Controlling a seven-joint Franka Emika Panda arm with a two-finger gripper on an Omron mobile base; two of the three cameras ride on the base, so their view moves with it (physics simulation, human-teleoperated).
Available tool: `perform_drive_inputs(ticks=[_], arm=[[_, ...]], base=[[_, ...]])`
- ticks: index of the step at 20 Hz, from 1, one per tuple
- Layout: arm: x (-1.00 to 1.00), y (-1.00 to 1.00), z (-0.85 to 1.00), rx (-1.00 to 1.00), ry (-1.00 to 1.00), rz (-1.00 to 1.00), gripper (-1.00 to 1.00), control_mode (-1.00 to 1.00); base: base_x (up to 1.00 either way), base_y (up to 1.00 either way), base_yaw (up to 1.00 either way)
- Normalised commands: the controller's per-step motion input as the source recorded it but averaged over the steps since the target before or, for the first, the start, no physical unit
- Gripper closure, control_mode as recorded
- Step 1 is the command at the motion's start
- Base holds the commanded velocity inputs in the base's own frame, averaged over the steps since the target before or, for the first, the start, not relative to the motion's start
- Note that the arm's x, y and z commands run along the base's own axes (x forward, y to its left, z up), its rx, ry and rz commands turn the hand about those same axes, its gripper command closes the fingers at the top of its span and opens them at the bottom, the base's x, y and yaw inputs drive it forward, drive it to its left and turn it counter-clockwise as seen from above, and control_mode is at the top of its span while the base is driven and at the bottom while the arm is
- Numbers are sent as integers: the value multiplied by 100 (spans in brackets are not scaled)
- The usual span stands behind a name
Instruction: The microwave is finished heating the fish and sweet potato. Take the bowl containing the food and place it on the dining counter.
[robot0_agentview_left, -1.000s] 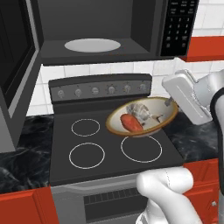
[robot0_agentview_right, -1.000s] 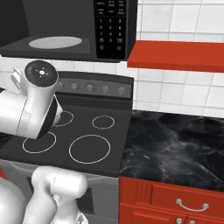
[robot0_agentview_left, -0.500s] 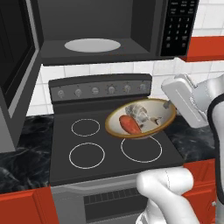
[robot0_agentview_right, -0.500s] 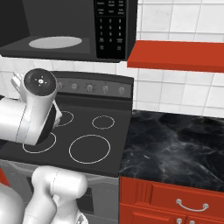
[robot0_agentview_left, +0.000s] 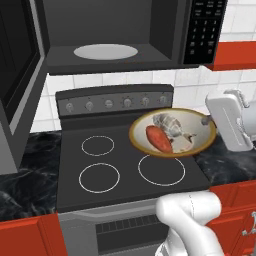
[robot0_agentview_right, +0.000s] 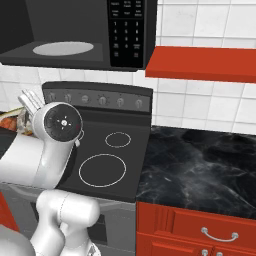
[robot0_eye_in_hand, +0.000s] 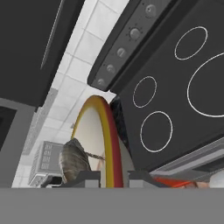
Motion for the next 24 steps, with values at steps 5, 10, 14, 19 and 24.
perform_drive_inputs(ticks=[5, 10, 14, 19, 24], arm=[[0, 0, 0, 0, 0, 0, 100, -100], [-4, 0, 0, 0, 0, 1, 100, 100], [0, 0, 0, 0, 0, 0, 100, 100], [0, 0, 0, 0, 0, 0, 100, 100], [0, 0, 0, 0, 0, 0, 100, 100]], base=[[0, 0, 0], [-54, -22, 15], [-93, -51, 38], [-54, -46, 61], [-9, -10, 75]])
